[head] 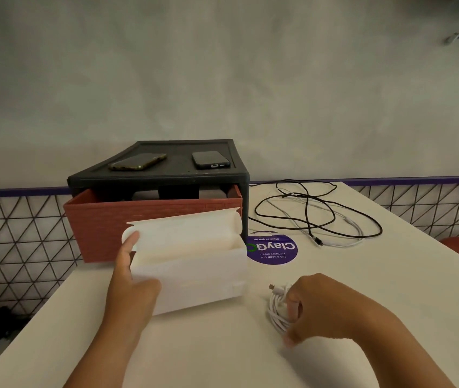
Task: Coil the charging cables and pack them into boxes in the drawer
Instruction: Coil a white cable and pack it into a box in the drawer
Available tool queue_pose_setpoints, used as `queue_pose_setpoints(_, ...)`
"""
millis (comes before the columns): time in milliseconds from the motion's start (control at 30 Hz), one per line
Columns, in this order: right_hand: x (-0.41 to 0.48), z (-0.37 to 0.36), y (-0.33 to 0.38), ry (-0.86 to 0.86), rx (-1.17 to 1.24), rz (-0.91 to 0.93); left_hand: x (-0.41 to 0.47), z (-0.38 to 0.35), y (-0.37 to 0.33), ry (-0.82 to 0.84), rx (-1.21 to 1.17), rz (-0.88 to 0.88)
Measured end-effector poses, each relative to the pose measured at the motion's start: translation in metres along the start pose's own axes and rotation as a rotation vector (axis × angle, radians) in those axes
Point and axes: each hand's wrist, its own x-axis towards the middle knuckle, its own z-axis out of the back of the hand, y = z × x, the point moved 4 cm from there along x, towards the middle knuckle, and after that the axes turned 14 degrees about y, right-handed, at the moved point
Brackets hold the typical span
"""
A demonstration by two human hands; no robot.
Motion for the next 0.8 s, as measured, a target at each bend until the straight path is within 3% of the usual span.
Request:
queue_pose_setpoints(167,0.001,-0.007,0.005,0.074,-0.159,-0.003,-0.004,-0.005,-0.001,-0.038,0.006,-0.001)
queue_pose_setpoints(333,0.003,-0.007,0.007,-0.001,-0.136,0.033,-0.004,-0.009,0.001,-0.035,0.042,0.002)
queue_pose_setpoints(800,-0.013,0.019,0.016,-0.495,0.183,0.39,0.002,-0.02,0.009,0.057,0.139,-0.059)
